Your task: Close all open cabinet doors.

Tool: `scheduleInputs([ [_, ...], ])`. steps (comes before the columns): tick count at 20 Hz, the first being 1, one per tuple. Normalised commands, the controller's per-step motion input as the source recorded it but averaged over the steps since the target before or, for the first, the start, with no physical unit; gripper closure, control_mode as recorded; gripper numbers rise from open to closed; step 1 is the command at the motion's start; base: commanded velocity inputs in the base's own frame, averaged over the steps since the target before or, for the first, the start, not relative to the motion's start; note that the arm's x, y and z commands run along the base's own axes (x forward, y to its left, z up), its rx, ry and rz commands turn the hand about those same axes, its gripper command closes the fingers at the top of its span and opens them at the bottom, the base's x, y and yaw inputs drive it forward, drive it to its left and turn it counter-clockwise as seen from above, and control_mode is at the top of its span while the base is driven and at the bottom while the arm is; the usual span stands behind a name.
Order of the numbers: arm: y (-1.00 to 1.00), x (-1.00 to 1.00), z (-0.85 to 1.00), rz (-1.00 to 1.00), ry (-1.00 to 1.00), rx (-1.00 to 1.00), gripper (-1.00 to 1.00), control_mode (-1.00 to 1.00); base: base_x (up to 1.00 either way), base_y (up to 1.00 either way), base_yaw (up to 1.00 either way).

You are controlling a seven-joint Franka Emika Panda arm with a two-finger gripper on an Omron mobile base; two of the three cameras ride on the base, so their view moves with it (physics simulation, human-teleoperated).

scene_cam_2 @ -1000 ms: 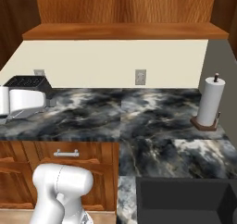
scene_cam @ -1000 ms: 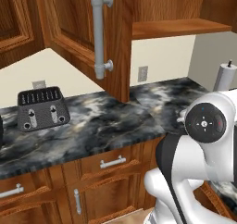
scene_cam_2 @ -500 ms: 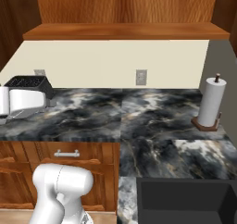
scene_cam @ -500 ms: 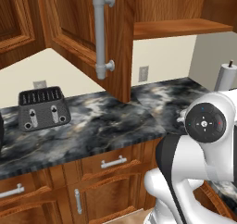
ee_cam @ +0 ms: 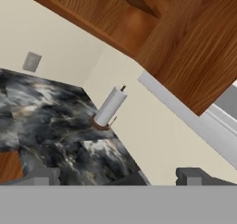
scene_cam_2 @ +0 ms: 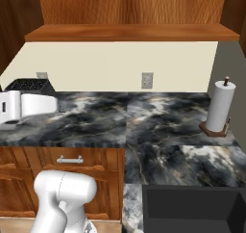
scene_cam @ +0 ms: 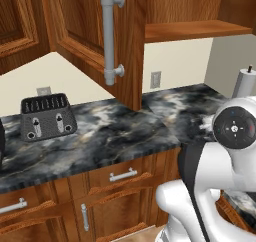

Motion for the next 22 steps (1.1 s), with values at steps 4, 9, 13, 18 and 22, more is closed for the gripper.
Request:
scheduleInputs([
  [4,-0.99,0.0,-0.14,0.1,-0.12,0.09,-1.0,-1.0,0.0,0.0,0.0],
  [9,-0.94,0.0,-0.15,0.1,-0.1,0.08,-1.0,-1.0,0.0,0.0,0.0],
  [13,-0.66,0.0,-0.15,0.06,-0.09,0.05,-1.0,-1.0,0.0,0.0,0.0],
  [18,-0.21,0.0,-0.12,0.0,-0.01,0.0,-1.0,-1.0,0.0,0.0,0.0],
  [22,-0.02,0.0,-0.01,0.0,0.0,0.0,-1.0,-1.0,0.0,0.0,0.0],
])
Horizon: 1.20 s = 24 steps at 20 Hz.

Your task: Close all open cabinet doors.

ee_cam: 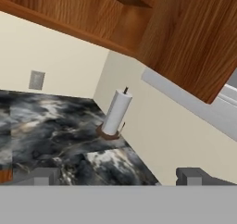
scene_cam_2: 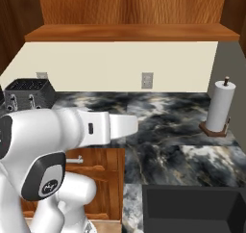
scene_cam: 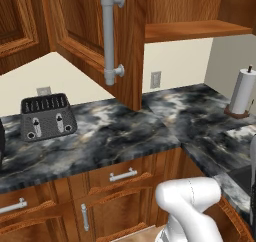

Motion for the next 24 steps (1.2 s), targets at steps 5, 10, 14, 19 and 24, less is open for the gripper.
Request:
scheduleInputs([
  [5,-0.03,0.0,0.0,0.0,0.0,0.0,-1.0,-1.0,0.0,0.0,0.0],
  [10,-0.01,0.01,0.0,0.0,0.0,0.0,-1.0,-1.0,0.0,0.0,0.0],
  [14,0.0,0.03,0.0,0.0,0.0,0.0,-1.0,-1.0,0.0,0.0,0.0],
  [19,0.0,0.01,0.0,0.0,0.0,0.0,-1.0,-1.0,0.0,0.0,0.0],
  [24,-0.01,0.0,0.0,0.0,0.0,0.0,-1.0,-1.0,0.0,0.0,0.0],
])
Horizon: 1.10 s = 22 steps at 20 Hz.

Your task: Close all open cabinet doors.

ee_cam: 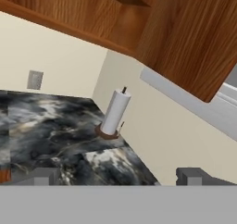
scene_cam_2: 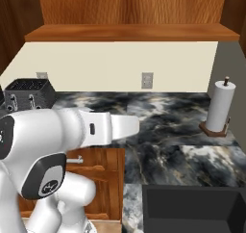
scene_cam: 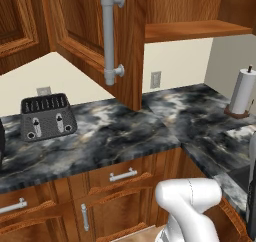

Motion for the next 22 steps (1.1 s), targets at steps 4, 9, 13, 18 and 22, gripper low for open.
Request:
scheduleInputs([
  [4,-0.19,0.0,0.0,0.0,-0.02,0.0,-1.0,-1.0,0.0,0.0,0.0],
  [9,-0.53,0.0,-0.01,0.03,-0.06,0.01,-1.0,-1.0,0.0,0.0,0.0],
  [13,-0.72,0.0,-0.01,0.11,-0.12,0.03,-1.0,-1.0,0.0,0.0,0.0],
  [18,-0.29,0.0,-0.07,0.03,-0.04,0.01,-1.0,-1.0,0.0,0.0,0.0],
  [22,-0.06,0.12,-0.05,0.01,0.0,0.0,-1.0,-1.0,0.0,0.0,0.0],
])
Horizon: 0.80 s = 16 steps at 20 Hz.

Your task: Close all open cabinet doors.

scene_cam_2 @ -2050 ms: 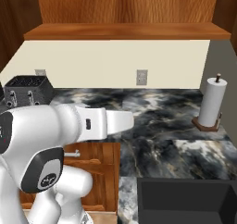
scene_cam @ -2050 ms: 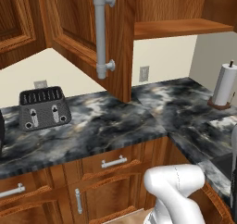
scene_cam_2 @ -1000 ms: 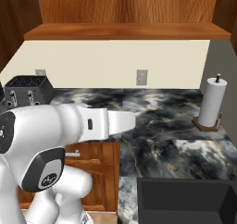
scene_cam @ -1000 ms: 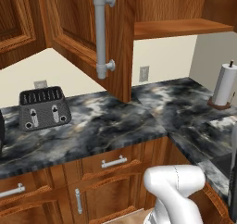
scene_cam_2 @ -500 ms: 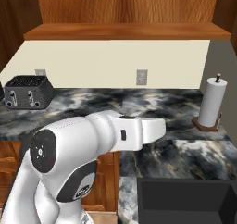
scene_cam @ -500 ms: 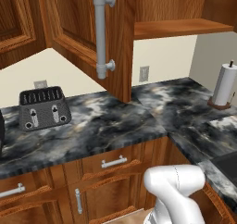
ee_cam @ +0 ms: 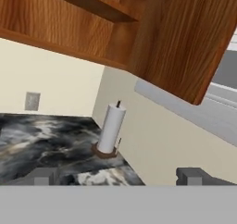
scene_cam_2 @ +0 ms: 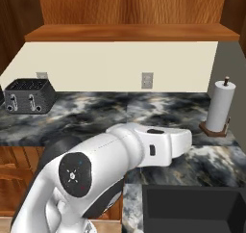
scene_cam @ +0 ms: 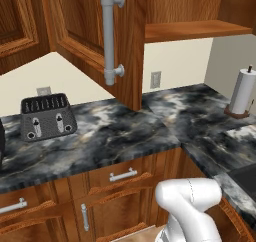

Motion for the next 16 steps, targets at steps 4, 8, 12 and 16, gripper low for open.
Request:
scheduleInputs([
  [4,-0.38,0.02,0.08,0.04,-0.12,0.0,-1.0,-1.0,0.0,0.0,0.0],
  [8,-0.52,-0.07,0.09,0.01,-0.26,-0.04,-1.0,-1.0,0.0,0.0,0.0],
  [12,-0.25,0.0,0.0,-0.17,-0.23,-0.05,-1.0,-1.0,0.0,0.0,0.0],
  [16,-0.12,0.1,0.0,-0.34,-0.14,-0.03,-1.0,-1.0,0.0,0.0,0.0],
])
